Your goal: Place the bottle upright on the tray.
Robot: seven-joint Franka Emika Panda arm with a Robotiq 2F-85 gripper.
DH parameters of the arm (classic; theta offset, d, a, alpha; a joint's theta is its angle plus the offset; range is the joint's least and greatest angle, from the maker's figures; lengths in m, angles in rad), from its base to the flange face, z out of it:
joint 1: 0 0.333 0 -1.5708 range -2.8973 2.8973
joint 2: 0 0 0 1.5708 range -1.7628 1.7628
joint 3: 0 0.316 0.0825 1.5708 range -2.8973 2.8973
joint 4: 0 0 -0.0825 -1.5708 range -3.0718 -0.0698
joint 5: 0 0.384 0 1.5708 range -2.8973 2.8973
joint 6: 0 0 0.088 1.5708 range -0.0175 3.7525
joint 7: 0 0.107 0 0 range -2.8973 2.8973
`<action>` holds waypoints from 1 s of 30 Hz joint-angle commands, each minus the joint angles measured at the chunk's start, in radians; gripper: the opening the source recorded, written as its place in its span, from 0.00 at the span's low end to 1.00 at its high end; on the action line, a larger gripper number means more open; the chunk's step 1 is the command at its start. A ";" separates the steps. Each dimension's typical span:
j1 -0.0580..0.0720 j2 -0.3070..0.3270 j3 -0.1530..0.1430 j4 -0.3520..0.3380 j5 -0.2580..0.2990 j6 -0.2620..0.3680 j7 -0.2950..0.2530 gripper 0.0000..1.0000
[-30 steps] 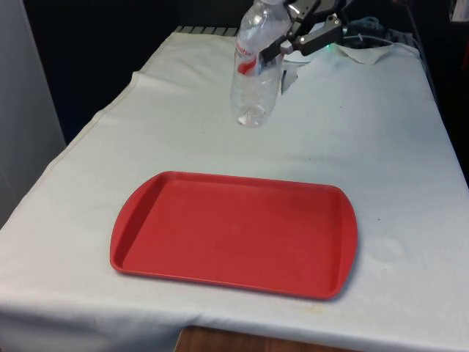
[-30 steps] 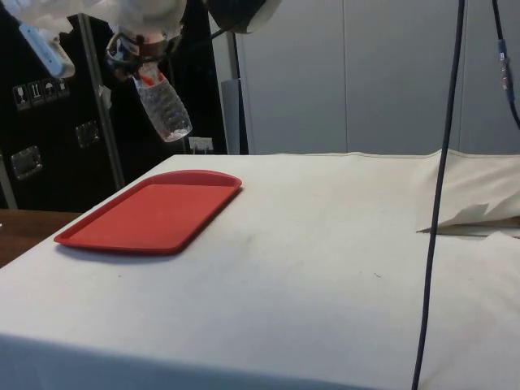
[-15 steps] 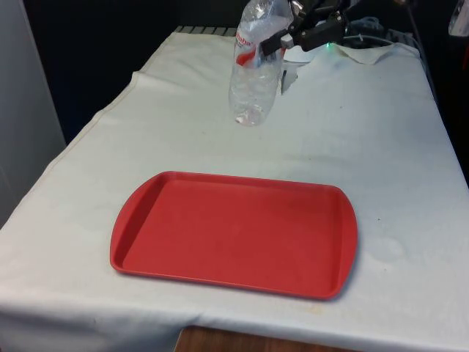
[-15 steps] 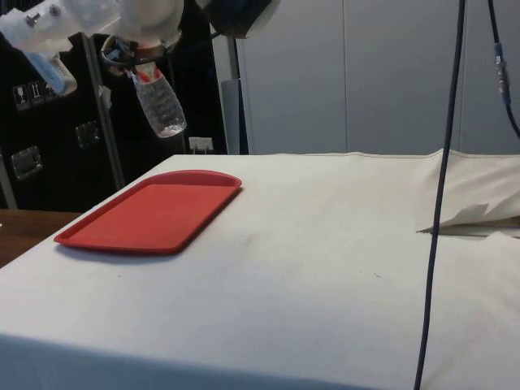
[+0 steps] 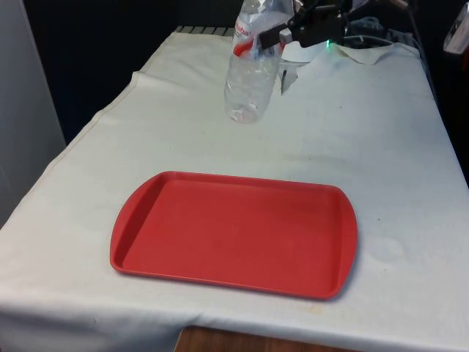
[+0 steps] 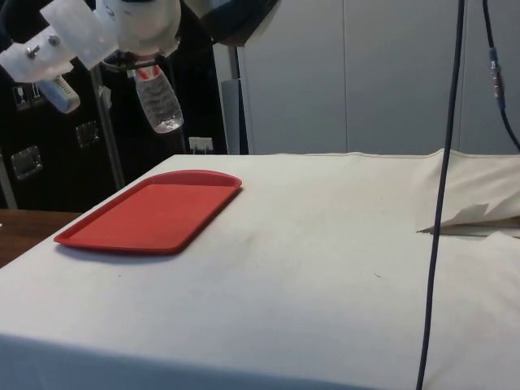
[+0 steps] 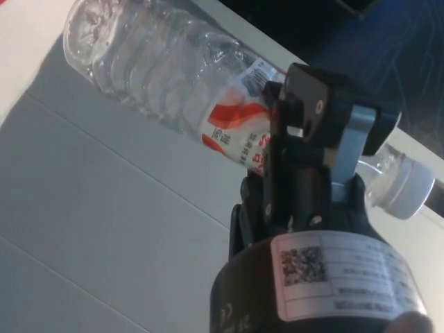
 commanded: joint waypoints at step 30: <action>-0.003 0.059 0.085 0.017 -0.079 -0.208 0.167 0.34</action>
